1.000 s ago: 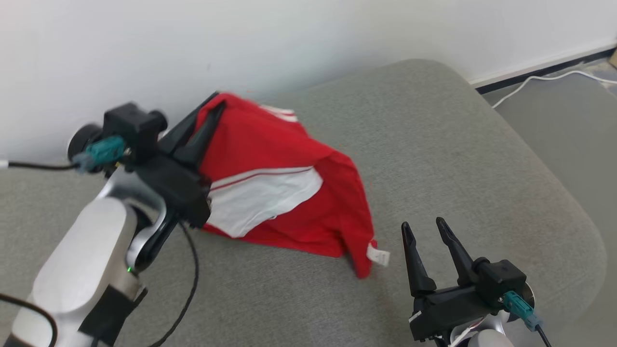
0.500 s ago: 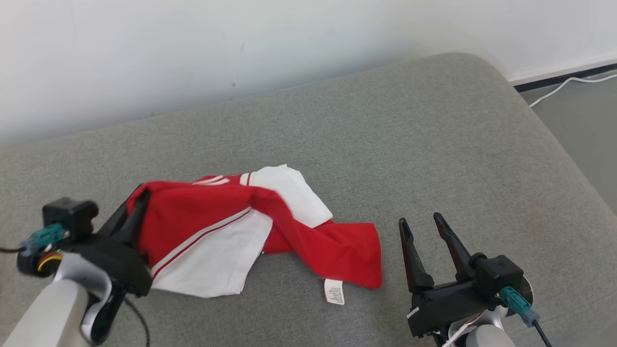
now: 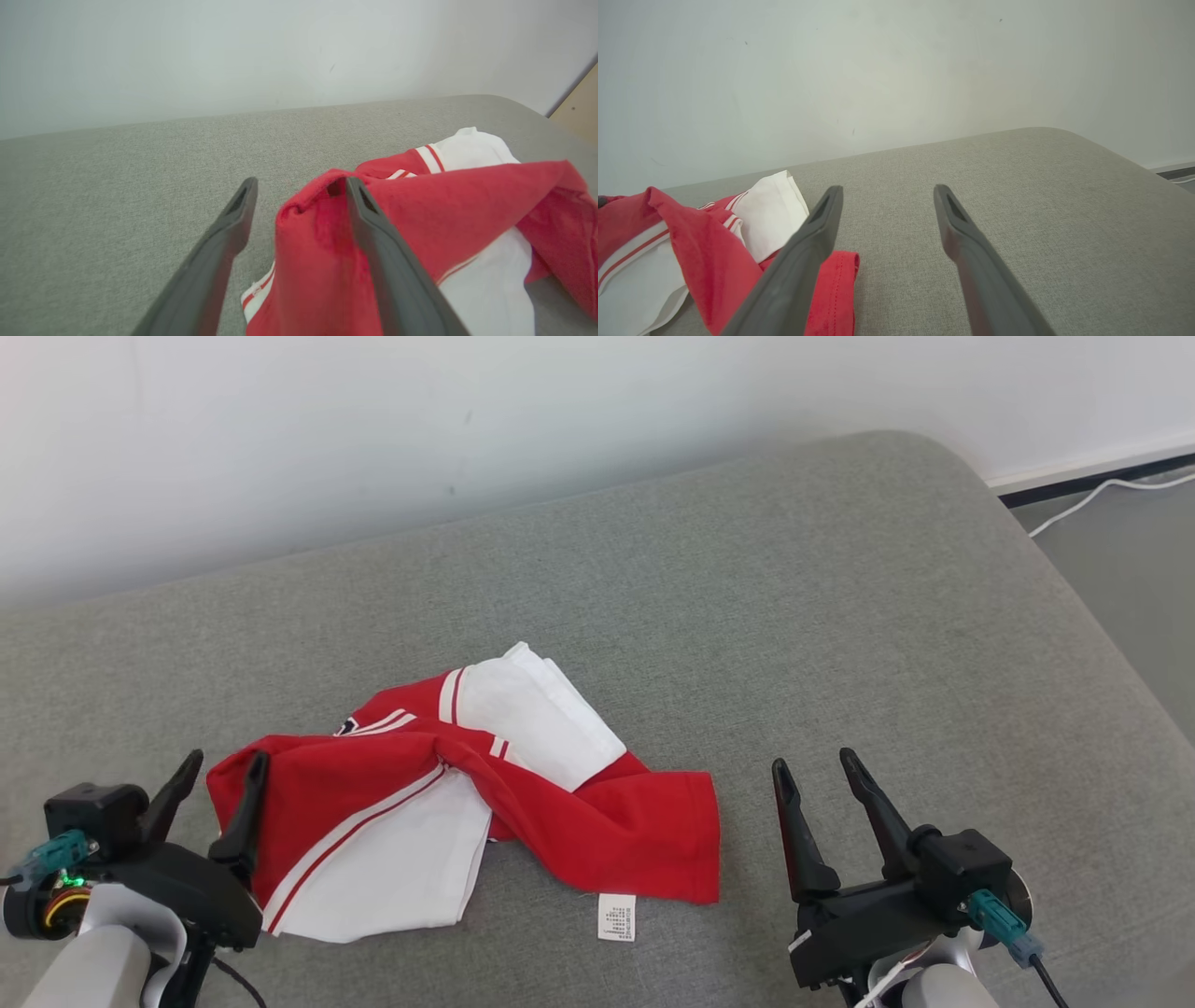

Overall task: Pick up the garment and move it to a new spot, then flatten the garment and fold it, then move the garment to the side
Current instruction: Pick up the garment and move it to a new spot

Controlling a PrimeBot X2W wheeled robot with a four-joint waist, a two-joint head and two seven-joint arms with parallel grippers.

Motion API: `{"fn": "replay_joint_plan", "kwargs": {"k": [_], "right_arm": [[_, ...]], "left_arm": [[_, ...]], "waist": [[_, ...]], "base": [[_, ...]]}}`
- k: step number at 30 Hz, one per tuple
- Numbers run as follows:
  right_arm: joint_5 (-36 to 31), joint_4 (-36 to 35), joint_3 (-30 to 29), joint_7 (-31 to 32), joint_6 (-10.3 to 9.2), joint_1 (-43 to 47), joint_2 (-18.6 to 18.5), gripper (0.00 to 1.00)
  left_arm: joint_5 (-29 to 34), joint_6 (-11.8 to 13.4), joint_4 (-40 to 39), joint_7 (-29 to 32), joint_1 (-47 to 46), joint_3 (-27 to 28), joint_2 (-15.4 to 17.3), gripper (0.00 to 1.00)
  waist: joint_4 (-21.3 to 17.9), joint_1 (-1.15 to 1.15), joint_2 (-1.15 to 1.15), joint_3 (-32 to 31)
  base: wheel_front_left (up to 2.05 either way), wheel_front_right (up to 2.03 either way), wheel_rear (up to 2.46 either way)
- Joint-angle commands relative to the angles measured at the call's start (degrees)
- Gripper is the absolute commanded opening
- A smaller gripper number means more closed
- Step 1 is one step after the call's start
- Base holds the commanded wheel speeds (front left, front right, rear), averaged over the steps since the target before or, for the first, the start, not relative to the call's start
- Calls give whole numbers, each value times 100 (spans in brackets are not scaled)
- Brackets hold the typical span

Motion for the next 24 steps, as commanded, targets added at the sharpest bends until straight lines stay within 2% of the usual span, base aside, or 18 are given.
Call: {"fn": "replay_joint_plan", "kwargs": {"k": [1, 7, 13, 18, 24], "right_arm": [[-25, 2, 7, -19, 4, 5, -1, 100], [15, 23, -25, -18, 4, 74, -2, 100], [17, 61, -85, -18, 4, 140, -2, 100], [-29, 62, -150, -18, 4, 200, -1, 100], [-110, 55, -259, -18, 4, 258, -1, 100]], "left_arm": [[23, -26, 46, -104, -5, 2, -14, 100], [-7, 67, -111, -329, 183, 163, -61, 100], [108, 372, -1000, -423, 699, 670, -117, 100], [345, 551, -1875, -428, 1363, 1089, -303, 100], [645, 618, -2516, -428, 1945, 1352, -665, 100]], "waist": [[52, 0, 0, -20], [193, 0, 0, -97], [342, 0, 0, -225], [464, 0, 0, -315], [622, 0, 0, -354]], "base": [[0, 0, 0], [0, 0, 0], [0, 0, 0], [0, 0, 0], [0, 0, 0]]}}
